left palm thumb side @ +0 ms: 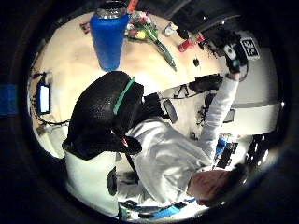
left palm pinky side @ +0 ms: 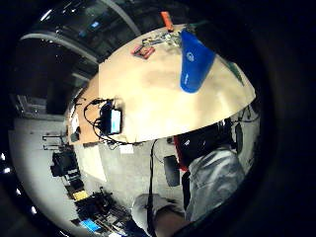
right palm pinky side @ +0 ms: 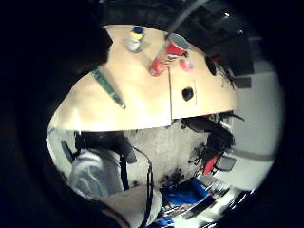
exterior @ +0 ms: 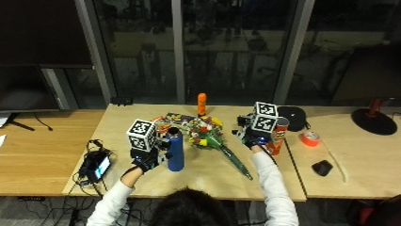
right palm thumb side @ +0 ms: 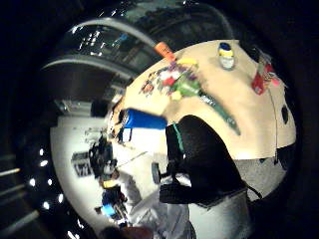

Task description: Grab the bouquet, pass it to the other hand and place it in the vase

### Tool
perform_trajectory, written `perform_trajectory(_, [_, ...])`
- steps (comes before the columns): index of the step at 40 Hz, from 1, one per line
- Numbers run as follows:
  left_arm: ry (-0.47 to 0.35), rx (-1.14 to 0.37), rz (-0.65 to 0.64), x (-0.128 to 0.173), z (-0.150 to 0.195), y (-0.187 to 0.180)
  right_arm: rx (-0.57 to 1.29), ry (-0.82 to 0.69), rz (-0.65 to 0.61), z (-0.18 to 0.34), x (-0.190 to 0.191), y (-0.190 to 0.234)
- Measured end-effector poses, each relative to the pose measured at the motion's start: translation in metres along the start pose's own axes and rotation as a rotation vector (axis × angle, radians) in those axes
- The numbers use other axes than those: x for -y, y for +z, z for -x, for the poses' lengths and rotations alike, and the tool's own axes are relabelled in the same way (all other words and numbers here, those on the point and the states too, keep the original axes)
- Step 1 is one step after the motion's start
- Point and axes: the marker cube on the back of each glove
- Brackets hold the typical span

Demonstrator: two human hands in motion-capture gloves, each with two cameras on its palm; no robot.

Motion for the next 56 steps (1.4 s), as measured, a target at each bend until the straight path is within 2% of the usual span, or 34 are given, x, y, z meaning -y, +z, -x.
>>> perform_trajectory(5, [0.035, 0.009, -0.005, -0.004, -0.009, 0.003, -0.004, 0.087, 0.053, -0.022, 0.033, 0.055])
perform_trajectory(11, [0.064, 0.011, -0.005, -0.009, -0.015, 0.008, 0.048, 0.122, 0.133, -0.038, 0.051, 0.124])
perform_trajectory(17, [0.089, 0.021, 0.003, -0.012, -0.022, 0.017, 0.099, 0.078, 0.101, -0.032, 0.034, 0.175])
perform_trajectory(24, [0.107, 0.024, 0.021, -0.016, -0.027, 0.022, 0.013, 0.141, 0.267, -0.037, 0.019, 0.23])
perform_trajectory(27, [0.112, 0.026, 0.026, -0.016, -0.027, 0.024, -0.017, 0.166, 0.285, -0.04, 0.015, 0.242])
perform_trajectory(35, [0.113, 0.012, 0.034, -0.015, -0.03, 0.025, 0.084, 0.18, 0.158, -0.033, 0.021, 0.246])
perform_trajectory(43, [0.126, 0.005, 0.062, -0.01, -0.03, 0.033, 0.063, 0.204, -0.146, -0.034, 0.032, 0.225])
perform_trajectory(46, [0.131, -0.007, 0.064, -0.008, -0.032, 0.034, 0.201, 0.183, -0.254, -0.028, 0.036, 0.215])
perform_trajectory(49, [0.142, -0.026, 0.056, -0.004, -0.035, 0.034, 0.455, 0.127, -0.33, -0.018, 0.041, 0.197])
perform_trajectory(52, [0.158, -0.071, 0.039, 0.004, -0.039, 0.031, 0.64, 0.08, -0.458, -0.014, 0.052, 0.175])
perform_trajectory(54, [0.171, -0.117, 0.023, 0.012, -0.043, 0.026, 0.722, 0.12, -0.457, -0.011, 0.053, 0.16])
perform_trajectory(56, [0.182, -0.186, -0.003, 0.024, -0.048, 0.019, 0.835, 0.176, -0.38, -0.004, 0.052, 0.146])
